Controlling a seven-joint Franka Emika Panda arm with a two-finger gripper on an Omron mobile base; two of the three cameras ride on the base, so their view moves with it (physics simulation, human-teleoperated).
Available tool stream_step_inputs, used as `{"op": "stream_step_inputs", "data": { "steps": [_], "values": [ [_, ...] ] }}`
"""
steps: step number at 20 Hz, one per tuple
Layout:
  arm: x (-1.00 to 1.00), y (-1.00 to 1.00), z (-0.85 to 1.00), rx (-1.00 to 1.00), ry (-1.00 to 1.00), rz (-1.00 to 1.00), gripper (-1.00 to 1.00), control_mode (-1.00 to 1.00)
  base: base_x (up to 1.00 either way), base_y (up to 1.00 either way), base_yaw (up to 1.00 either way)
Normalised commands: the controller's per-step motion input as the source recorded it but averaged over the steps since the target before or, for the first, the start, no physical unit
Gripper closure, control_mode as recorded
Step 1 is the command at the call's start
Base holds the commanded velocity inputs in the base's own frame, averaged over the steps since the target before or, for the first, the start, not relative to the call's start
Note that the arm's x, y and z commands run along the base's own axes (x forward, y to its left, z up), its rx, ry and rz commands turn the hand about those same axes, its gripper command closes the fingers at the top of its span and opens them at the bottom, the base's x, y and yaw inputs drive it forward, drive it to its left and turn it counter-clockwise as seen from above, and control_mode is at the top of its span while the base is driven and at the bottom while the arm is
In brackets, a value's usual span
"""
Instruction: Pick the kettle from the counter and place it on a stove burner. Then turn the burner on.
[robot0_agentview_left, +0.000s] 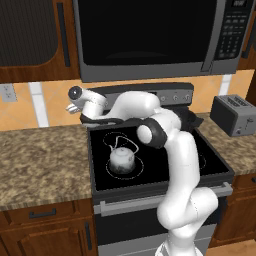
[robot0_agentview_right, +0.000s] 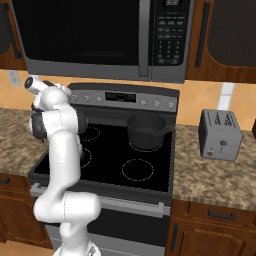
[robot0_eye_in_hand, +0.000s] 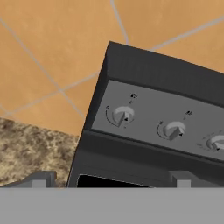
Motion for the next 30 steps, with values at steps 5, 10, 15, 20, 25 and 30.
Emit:
{"op": "stream_step_inputs", "data": {
  "steps": [5, 10, 15, 20, 25, 30],
  "values": [
    [0.46, -0.05, -0.09, 0.00, -0.01, 0.00, -1.00, -1.00, 0.00, 0.00, 0.00],
    [0.50, 0.00, -0.04, 0.00, 0.00, 0.00, -1.00, -1.00, 0.00, 0.00, 0.00],
    [0.37, -0.12, -0.03, 0.04, 0.00, 0.00, -1.00, -1.00, 0.00, 0.00, 0.00],
    [0.07, -0.21, -0.05, 0.00, 0.00, 0.00, -1.00, -1.00, 0.00, 0.00, 0.00],
    [0.00, -0.21, -0.06, 0.00, 0.00, 0.00, -1.00, -1.00, 0.00, 0.00, 0.00],
    [0.00, -0.01, -0.30, 0.00, 0.00, 0.00, -1.00, -1.00, 0.00, 0.00, 0.00]
  ]
}}
